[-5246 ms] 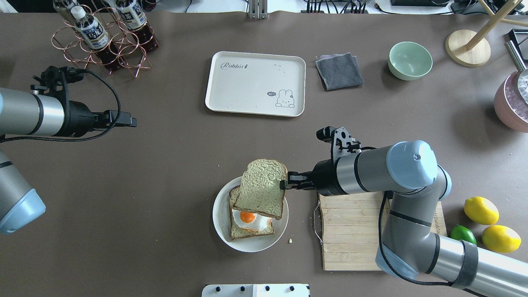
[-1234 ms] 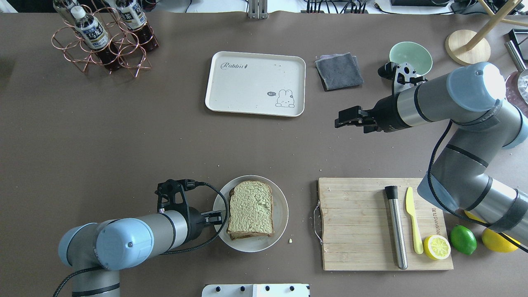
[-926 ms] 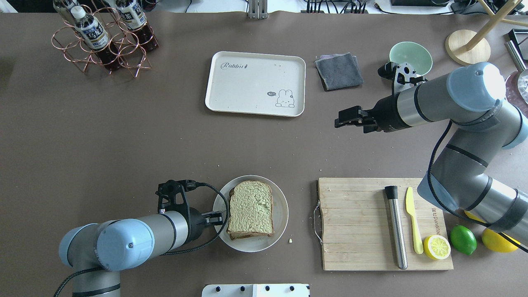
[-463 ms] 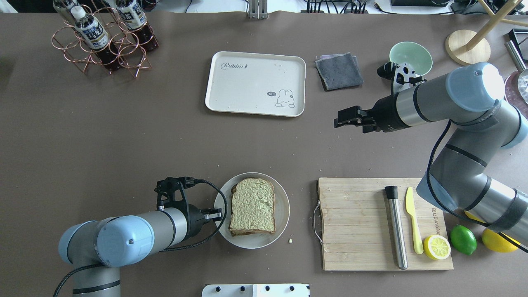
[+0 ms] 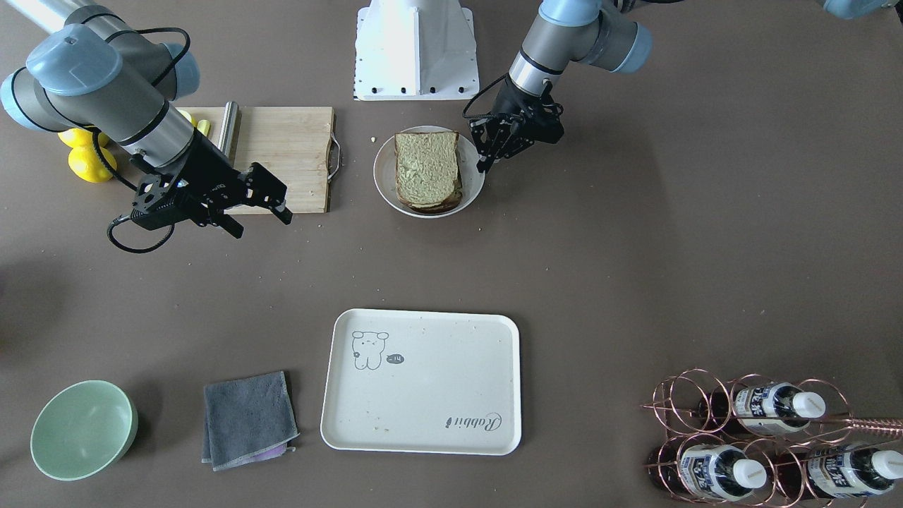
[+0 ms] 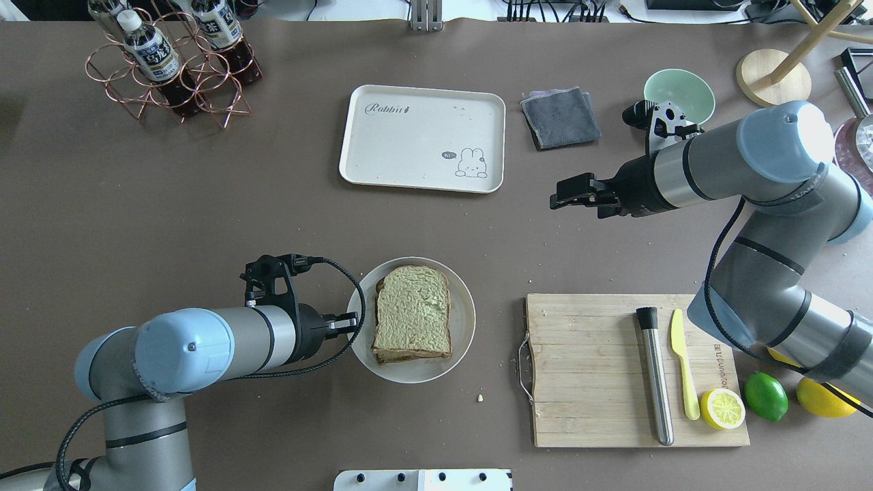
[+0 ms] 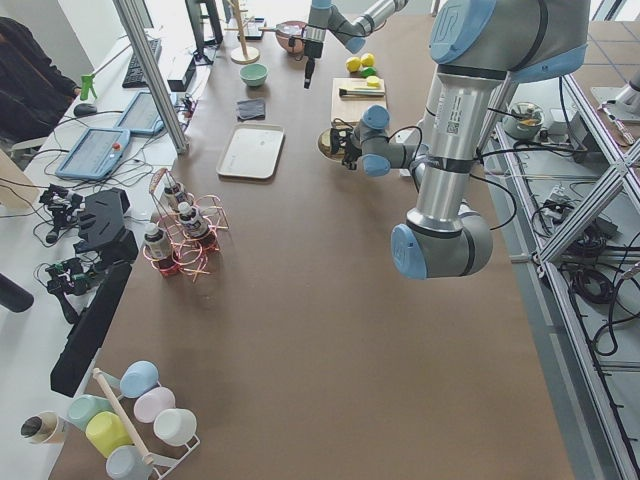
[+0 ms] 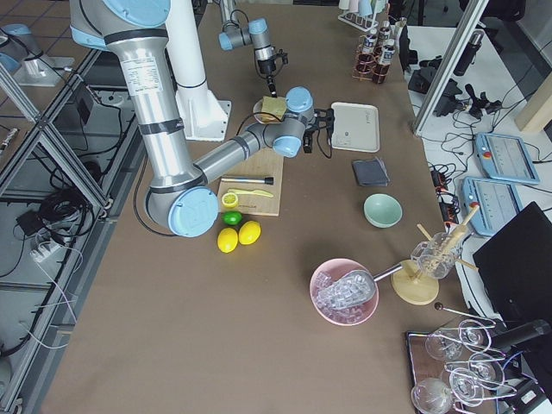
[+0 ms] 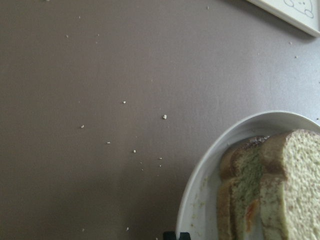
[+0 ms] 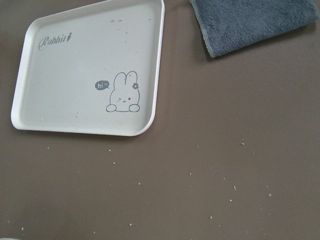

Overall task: Make sandwich and place on tray
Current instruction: 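Grasp the rim of the white plate with the left gripper, then carry the plate with the left gripper onto the white tray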

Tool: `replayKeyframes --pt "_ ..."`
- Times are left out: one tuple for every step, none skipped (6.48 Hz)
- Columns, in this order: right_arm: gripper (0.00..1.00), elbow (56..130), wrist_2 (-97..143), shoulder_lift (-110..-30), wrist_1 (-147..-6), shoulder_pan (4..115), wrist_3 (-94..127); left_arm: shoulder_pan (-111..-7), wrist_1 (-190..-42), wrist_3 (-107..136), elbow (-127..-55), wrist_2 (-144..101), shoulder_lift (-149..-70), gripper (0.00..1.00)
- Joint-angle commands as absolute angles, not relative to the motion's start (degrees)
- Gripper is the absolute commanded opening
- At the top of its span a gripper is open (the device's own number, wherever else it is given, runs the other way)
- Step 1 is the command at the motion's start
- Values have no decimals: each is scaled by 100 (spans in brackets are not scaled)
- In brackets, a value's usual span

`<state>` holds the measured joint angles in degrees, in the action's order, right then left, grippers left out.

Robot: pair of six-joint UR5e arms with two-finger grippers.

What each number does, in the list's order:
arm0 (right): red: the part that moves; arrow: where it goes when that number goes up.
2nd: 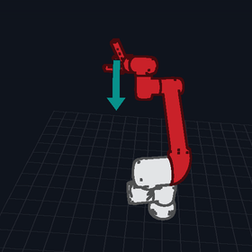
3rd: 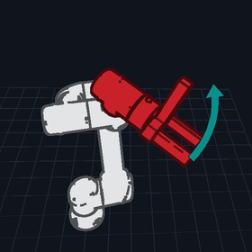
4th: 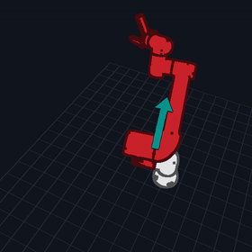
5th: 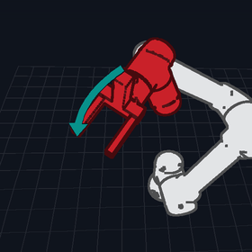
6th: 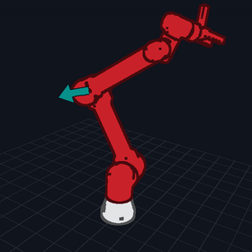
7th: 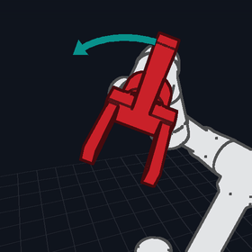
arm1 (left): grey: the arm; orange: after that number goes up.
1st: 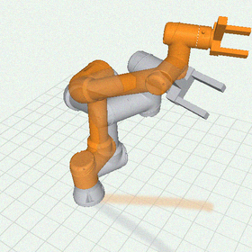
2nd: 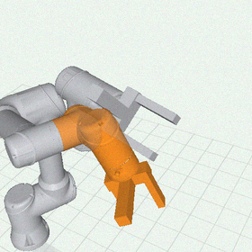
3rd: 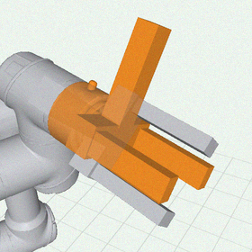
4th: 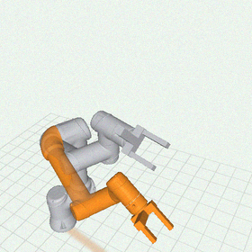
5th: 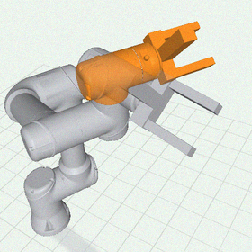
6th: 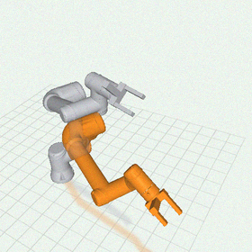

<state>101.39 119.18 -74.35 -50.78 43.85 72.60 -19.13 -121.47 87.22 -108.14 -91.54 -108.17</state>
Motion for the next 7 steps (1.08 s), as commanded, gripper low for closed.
replayKeyframes --pt "100 10160 11918 -7436 -5080 4386 7277 -2432 -11369 8719 -10864 -9387 -11247 0" --pt "100 10178 11935 -7436 -5080 4386 7303 -2730 -11321 8832 -10515 -9378 -11520 0" --pt "100 10195 11944 -7444 -5071 4386 7321 -3073 -11364 9486 -10068 -9387 -11940 0" --pt "100 10195 11944 -7453 -5071 4394 7321 -3207 -11373 9840 -9576 -9369 -12353 0" --pt "100 10195 11944 -7462 -5071 4395 7321 -3252 -11643 10348 -8980 -9308 -12705 0" --pt "100 10195 11918 -7453 -5071 4395 7330 -3330 -12150 10562 -8312 -9116 -12926 0" --pt "100 10187 11918 -7453 -5080 4395 7382 -3409 -12416 10538 -7671 -8958 -13181 0"
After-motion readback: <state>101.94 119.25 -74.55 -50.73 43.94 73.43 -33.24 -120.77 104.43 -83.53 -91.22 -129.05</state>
